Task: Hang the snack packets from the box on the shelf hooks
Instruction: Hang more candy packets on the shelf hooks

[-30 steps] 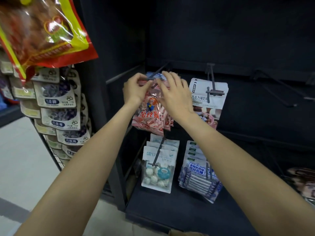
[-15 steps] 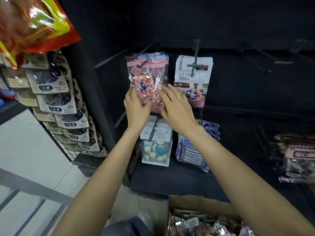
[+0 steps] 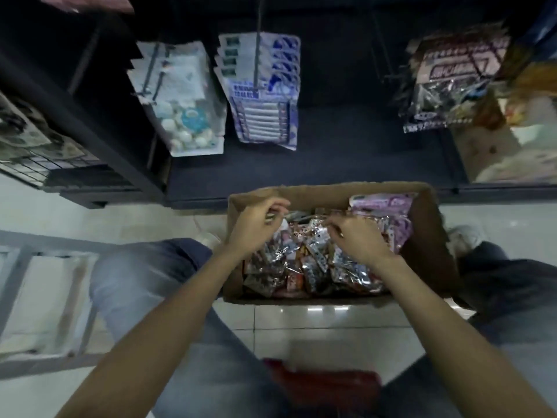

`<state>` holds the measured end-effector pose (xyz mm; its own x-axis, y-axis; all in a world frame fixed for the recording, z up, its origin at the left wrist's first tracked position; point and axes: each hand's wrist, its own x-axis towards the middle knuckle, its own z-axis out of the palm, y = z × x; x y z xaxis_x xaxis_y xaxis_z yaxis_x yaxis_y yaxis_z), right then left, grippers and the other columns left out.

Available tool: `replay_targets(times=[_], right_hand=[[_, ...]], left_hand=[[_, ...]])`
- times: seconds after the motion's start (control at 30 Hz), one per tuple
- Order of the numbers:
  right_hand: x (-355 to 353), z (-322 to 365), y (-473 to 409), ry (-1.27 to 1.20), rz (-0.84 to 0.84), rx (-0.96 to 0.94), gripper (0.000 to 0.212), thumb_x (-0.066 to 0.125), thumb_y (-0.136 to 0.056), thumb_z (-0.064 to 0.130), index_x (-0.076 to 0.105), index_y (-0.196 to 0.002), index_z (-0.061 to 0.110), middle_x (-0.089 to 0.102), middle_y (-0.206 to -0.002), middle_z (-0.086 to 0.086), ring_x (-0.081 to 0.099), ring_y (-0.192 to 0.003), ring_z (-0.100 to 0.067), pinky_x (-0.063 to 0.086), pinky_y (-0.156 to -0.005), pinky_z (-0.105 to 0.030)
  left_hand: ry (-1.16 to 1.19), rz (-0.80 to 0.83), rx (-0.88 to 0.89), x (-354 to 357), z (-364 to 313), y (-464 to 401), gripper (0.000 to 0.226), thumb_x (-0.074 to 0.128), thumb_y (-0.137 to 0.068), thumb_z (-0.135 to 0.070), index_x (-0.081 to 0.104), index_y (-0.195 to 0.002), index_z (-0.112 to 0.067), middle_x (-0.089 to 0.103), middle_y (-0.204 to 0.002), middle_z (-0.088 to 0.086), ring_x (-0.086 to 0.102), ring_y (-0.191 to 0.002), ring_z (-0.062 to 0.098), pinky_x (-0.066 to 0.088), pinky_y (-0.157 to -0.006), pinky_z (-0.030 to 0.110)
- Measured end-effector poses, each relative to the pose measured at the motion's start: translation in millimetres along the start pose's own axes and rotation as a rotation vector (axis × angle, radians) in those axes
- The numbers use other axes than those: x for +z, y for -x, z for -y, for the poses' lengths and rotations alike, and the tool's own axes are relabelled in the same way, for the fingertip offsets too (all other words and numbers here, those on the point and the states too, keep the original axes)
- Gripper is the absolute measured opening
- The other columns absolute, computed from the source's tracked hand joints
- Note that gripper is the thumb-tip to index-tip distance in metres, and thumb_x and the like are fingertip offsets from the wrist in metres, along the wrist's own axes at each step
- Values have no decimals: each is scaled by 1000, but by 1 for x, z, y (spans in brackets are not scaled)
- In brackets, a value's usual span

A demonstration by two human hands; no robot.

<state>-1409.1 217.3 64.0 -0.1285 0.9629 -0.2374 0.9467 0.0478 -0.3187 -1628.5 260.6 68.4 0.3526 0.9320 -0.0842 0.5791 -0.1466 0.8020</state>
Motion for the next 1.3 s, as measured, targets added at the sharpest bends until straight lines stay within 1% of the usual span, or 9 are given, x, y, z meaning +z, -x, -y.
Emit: replay_targets(times=[0.17, 0.3, 0.43, 0.6, 0.7, 0.77, 0.93, 1.17, 1.3], right_hand=[[55, -72, 19, -144, 102, 161, 22, 53, -92, 18, 66, -108, 12, 68, -99, -15, 63, -92, -35, 47, -72, -37], [100, -119, 16, -218, 226, 327, 35, 53, -92, 24, 57, -125, 13, 55, -123, -17, 54, -111, -37, 46, -94, -41], [128, -142, 6, -255, 319, 431, 53, 58, -91, 23, 39, -141, 15, 33, -142, -18, 39, -126, -41, 37, -105, -46], [148, -153, -17, -183, 323, 353, 73, 60, -90, 36, 19, -150, 26, 15, -157, -10, 13, -143, -36, 19, -115, -54], [154, -150, -33, -47, 481, 201, 104, 61, -81, 59, -13, -150, 34, -4, -160, -5, -3, -146, -37, 9, -114, -61], [158, -150, -37, -16, 574, 190, 115, 65, -75, 63, -20, -148, 35, -15, -159, -3, -11, -145, -39, 11, -112, -64], [163, -147, -24, 31, 570, 164, 104, 72, -74, 54, 5, -151, 32, -8, -158, -4, 2, -142, -40, 29, -109, -59], [155, -141, -18, -34, 473, 298, 84, 65, -72, 67, 34, -141, 31, 13, -152, -8, 16, -138, -37, 12, -110, -64], [158, -138, -20, -155, 388, 479, 63, 63, -84, 51, 39, -132, 18, 40, -136, -13, 36, -129, -34, 31, -106, -56]], left_hand=[[-205, 231, -277, 80, 36, -11, 25, 57, -90, -16, 63, -115, -15, 69, -107, -1, 64, -98, 17, 46, -80, 26], [-269, 373, -481, 125, 63, -23, 37, 59, -89, -23, 55, -125, -16, 60, -126, 6, 56, -113, 23, 44, -94, 31], [-323, 413, -606, 158, 79, -23, 54, 61, -90, -34, 43, -138, -15, 53, -135, 11, 53, -119, 28, 42, -93, 31], [-272, 407, -642, 184, 95, -15, 56, 65, -88, -30, 42, -136, -12, 58, -129, 11, 56, -114, 28, 44, -88, 30], [-174, 426, -695, 191, 101, -13, 52, 64, -90, -26, 42, -137, -18, 57, -128, 10, 60, -105, 25, 43, -75, 26], [-146, 426, -705, 194, 104, -14, 53, 63, -90, -25, 42, -138, -19, 53, -132, 9, 59, -104, 25, 44, -76, 26], [-132, 353, -668, 203, 103, -29, 50, 61, -91, -30, 44, -135, -15, 57, -130, 4, 58, -111, 24, 45, -87, 31], [-283, 175, -726, 226, 87, -57, 54, 61, -88, -42, 39, -127, -12, 65, -113, 7, 63, -99, 28, 51, -76, 38], [-380, 175, -755, 235, 81, -71, 67, 65, -85, -43, 31, -132, -10, 57, -123, 12, 60, -107, 32, 47, -75, 38]])
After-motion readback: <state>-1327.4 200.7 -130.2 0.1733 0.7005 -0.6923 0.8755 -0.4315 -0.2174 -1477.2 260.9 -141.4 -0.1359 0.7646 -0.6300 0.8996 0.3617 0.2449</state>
